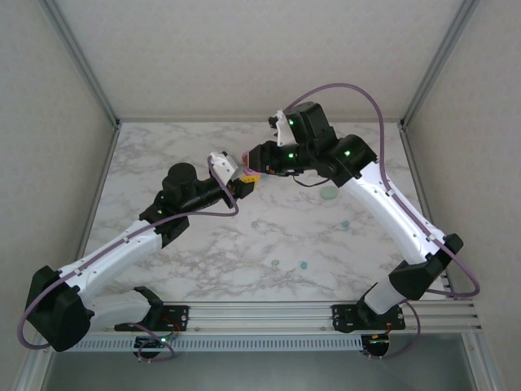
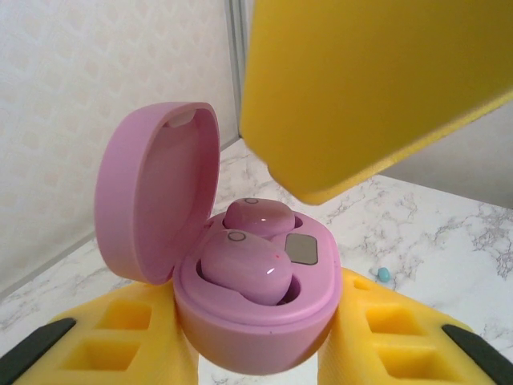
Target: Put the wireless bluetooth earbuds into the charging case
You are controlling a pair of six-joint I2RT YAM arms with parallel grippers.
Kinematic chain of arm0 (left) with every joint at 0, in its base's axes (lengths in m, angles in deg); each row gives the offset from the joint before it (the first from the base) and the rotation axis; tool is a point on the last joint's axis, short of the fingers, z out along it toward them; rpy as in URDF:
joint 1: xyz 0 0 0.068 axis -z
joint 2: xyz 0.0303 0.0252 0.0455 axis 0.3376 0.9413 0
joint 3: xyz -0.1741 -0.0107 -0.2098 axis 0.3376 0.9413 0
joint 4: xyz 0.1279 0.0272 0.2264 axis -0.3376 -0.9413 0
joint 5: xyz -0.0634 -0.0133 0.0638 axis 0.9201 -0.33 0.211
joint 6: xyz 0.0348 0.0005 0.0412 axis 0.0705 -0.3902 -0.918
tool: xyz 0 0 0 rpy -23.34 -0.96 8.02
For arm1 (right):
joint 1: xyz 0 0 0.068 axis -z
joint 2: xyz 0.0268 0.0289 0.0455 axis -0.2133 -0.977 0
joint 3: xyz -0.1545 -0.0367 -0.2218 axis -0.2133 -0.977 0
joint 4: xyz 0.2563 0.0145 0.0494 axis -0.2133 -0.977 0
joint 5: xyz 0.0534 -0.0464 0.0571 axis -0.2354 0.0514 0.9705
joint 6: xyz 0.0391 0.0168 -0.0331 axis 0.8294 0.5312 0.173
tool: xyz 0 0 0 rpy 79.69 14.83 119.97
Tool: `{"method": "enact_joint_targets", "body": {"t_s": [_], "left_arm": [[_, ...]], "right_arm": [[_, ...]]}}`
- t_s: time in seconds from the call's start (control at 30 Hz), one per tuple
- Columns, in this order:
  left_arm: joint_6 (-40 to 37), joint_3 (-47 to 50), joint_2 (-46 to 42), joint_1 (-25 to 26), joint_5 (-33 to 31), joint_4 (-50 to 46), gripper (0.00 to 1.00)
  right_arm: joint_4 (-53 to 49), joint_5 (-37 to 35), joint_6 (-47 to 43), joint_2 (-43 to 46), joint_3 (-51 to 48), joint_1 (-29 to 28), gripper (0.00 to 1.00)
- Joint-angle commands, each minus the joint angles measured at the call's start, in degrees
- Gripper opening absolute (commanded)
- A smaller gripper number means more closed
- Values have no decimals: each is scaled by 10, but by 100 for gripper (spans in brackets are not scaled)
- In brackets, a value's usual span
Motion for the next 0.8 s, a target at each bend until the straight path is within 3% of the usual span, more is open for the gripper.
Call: {"method": "enact_joint_targets", "body": {"t_s": [0.0, 0.17, 0.23, 0.43, 0.6, 0.77], "left_arm": [[1, -15, -2, 4, 0, 18, 28], [0, -15, -7, 5, 15, 16, 28], [-1, -17, -11, 5, 30, 14, 28], [-15, -38, -22, 5, 68, -27, 29], [-20, -54, -25, 7, 76, -57, 29], [-18, -55, -26, 8, 76, -49, 29]], "right_arm": [[22, -24, -10, 31, 7, -5, 34], [50, -122, -4, 81, -42, 2, 39], [50, -134, 12, 88, -50, 31, 39], [73, -50, 48, 66, -50, 94, 47], [43, 26, 38, -3, 13, 99, 56], [11, 90, 23, -57, 56, 99, 59]]}}
